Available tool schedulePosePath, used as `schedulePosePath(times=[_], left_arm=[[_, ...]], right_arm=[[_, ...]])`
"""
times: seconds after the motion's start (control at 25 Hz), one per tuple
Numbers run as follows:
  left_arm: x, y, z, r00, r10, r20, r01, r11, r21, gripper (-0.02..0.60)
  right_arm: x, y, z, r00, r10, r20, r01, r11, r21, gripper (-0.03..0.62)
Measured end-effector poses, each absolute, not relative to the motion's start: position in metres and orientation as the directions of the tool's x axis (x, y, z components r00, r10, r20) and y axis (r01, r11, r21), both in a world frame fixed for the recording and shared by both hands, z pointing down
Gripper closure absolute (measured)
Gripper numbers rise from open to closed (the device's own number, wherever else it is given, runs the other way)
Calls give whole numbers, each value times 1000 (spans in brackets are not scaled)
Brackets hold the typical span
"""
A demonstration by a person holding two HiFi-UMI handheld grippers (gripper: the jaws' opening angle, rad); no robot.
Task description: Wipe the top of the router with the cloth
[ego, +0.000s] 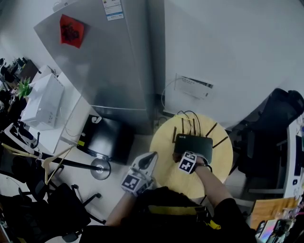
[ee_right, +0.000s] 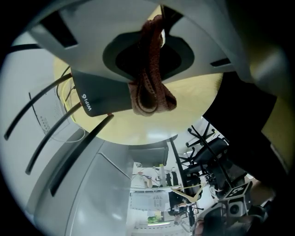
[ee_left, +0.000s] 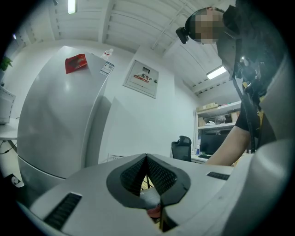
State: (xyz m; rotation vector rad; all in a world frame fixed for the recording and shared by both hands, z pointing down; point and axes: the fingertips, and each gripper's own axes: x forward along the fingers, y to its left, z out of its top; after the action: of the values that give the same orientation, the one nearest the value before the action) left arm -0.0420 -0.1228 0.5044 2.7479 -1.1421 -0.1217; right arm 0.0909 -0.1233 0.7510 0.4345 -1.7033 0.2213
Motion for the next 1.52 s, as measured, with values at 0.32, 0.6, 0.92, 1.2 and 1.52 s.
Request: schedulePosePath(times=[0.32,0.6,0.92,1.2,1.52], left_arm=[[-31,-131,507,733,-680,-17,-665,-723,188,584],[-22,-140,504,740,-673,-12,-660,-729,184,584],[-39,-145,504,681,-732,15,-721,-667,187,584],[-57,-137,513,625,-779,53,-770,-604,206,584],[-51,-137,521,645,-762,62,-755,-621,211,584]], right_arm=[[85,-97,754,-236,-45,971,-358,933,-44,534],[132,-174,708,-138,-411,901,-354,870,343,534],[177,-236,712,42,-546,837,-366,771,521,534],[189,-245,742,120,-481,869,-354,797,490,534],[181,-224,748,83,-315,946,-405,856,320,533]])
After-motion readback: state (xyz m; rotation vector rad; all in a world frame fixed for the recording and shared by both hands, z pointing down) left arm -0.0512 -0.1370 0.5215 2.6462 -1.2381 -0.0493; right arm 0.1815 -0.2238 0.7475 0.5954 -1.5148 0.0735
